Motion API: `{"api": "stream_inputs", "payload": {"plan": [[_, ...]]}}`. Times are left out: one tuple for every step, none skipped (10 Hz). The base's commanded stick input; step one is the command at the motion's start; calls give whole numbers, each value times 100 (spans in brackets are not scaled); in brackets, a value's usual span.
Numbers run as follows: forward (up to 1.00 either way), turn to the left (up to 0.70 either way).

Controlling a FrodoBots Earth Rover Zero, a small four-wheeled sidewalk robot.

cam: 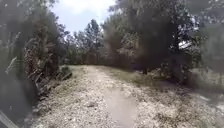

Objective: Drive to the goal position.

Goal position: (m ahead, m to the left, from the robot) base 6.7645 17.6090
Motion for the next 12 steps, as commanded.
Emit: {"api": "stream_inputs", "payload": {"plan": [[0,0],[0,0],[0,0],[0,0],[5,0],[36,0],[66,0],[70,0],[80,0],[85,0],[85,0],[85,0]]}}
